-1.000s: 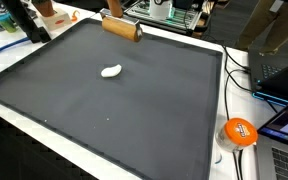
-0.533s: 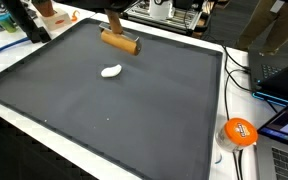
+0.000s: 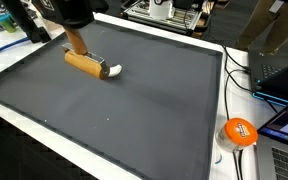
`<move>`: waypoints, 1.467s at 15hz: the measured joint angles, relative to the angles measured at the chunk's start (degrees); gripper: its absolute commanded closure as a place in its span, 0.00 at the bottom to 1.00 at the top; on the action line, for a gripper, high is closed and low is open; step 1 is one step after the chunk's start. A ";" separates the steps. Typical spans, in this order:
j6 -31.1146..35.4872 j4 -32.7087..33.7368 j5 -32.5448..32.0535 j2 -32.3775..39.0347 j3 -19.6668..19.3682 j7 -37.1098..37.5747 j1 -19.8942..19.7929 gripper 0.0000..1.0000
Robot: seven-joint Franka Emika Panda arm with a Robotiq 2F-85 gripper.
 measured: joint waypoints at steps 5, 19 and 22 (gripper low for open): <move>0.24 0.00 0.00 0.05 -0.41 0.00 -0.11 0.78; -4.79 -0.09 -0.21 1.59 -0.89 0.39 -0.02 0.53; -4.78 -0.09 -0.21 1.59 -0.89 0.39 -0.02 0.53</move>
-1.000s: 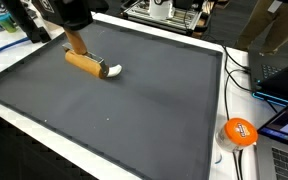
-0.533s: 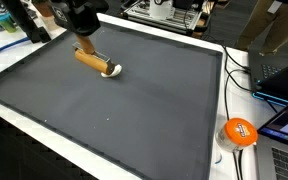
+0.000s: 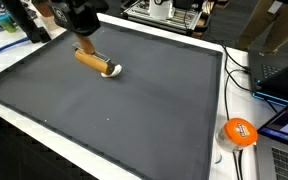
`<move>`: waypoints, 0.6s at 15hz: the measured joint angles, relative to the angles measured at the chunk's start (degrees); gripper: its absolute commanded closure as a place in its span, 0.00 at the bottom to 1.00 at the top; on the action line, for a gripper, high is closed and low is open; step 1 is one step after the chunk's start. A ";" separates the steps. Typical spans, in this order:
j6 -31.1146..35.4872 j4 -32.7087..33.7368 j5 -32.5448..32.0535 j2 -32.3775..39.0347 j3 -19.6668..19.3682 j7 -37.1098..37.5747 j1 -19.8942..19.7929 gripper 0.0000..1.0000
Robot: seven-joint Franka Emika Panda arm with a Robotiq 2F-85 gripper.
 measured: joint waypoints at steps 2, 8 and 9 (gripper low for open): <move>0.01 0.00 0.00 0.00 0.00 0.00 0.00 0.53; 0.01 -0.09 0.00 0.09 0.00 -0.05 0.00 0.78; 0.01 -0.12 0.00 0.12 0.00 -0.06 0.00 0.78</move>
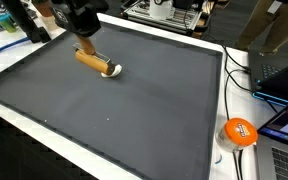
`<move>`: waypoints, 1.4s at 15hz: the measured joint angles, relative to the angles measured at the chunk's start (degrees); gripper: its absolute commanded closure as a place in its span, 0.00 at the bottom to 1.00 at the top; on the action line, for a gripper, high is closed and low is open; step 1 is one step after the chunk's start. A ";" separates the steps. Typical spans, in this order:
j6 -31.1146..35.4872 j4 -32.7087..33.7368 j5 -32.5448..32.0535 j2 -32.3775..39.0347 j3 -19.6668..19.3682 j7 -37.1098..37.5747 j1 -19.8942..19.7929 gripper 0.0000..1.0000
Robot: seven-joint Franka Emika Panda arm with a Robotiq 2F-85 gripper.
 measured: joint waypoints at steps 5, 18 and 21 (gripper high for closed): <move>-0.51 0.10 0.00 0.80 0.00 -0.23 0.17 0.78; -4.75 4.99 0.00 5.68 0.00 -1.63 1.09 0.78; -6.80 7.59 -0.07 7.79 0.00 -1.80 1.37 0.78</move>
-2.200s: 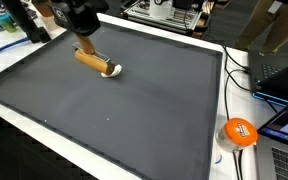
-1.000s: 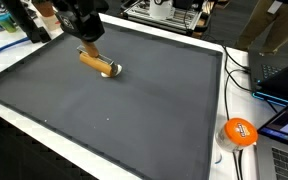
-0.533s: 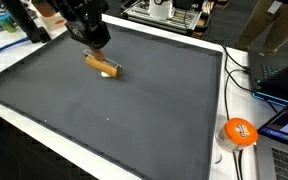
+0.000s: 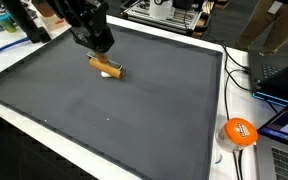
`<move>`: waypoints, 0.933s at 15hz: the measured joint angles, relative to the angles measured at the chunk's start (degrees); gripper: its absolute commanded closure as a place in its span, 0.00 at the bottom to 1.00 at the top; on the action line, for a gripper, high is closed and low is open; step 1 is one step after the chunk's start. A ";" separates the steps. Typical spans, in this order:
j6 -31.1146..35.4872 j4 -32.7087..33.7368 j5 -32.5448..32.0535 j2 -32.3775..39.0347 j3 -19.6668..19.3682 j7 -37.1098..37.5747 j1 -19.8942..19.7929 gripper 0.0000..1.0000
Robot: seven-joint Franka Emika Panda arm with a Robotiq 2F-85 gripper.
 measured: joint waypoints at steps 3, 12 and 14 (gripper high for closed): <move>-0.83 2.52 -0.11 2.24 0.00 -0.36 0.38 0.78; -1.17 8.98 -0.83 7.08 -0.07 -0.68 1.29 0.78; -1.87 9.72 -1.14 7.57 -0.11 -0.70 1.37 0.78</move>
